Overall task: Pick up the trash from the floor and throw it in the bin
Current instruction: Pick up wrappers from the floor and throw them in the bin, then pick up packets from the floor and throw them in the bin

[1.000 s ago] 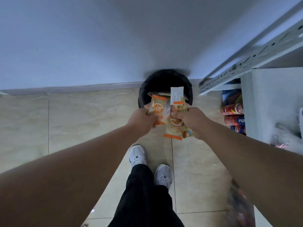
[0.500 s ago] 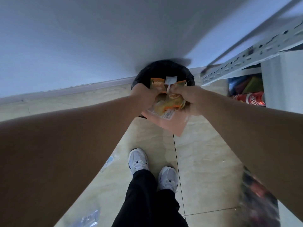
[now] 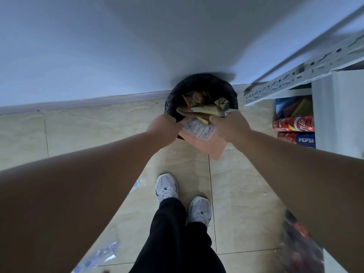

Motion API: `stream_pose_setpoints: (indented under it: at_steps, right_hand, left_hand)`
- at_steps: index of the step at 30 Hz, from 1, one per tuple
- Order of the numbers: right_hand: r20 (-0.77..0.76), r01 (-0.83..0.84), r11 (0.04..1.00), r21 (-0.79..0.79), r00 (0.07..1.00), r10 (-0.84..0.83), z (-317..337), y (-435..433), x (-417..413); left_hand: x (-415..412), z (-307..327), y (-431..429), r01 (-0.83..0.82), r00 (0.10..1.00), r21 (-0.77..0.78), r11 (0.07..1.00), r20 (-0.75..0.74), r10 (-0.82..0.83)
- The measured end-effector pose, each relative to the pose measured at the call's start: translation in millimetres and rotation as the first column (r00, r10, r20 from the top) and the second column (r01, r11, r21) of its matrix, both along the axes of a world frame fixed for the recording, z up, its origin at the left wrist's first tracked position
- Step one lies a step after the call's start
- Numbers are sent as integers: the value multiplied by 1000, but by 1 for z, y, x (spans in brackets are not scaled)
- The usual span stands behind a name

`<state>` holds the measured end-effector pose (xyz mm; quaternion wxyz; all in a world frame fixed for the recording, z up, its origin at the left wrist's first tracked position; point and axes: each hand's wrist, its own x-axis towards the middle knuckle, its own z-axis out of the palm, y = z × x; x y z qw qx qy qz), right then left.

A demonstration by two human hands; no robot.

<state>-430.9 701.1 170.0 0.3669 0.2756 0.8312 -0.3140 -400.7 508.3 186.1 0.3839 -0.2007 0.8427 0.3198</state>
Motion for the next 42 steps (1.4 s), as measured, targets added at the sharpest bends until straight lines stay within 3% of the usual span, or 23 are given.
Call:
stream_pose_setpoints:
  at_steps: [3,11,15,20,22,27,34,37,42]
  right_hand:
    - [-115,-318,938,139,936,334,16,-8,13]
    - [-82,-644,758,104,754,652,96,-58,48]
    - [-76,-808,573,135,568,820,132,-90,80]
    - [-33,-907,403,120,402,915,154,-133,138]
    - [-11,-922,377,86,378,926,153,-151,167]
    - [10,-973,209,93,211,977,140,-193,243]
    - [20,-996,60,72,61,998,126,-234,335]
    - [57,-997,24,70,28,998,123,-240,363]
    - [112,-998,-6,70,2,994,119,-245,396]
  left_hand:
    - [27,-1,-21,-107,994,-15,994,2,107]
    - [121,61,-84,-176,982,-129,976,-84,166]
    - [189,97,-109,-265,964,-181,947,-85,254]
    - [291,125,-132,-446,895,-157,881,-82,438]
    - [335,130,-141,-513,858,-153,845,-94,504]
    - [459,128,-157,-678,732,-179,713,-78,677]
    - [608,114,-156,-800,578,-198,567,2,816]
    - [649,106,-149,-839,523,-164,518,12,852]
    - [698,96,-144,-839,530,-135,528,19,848]
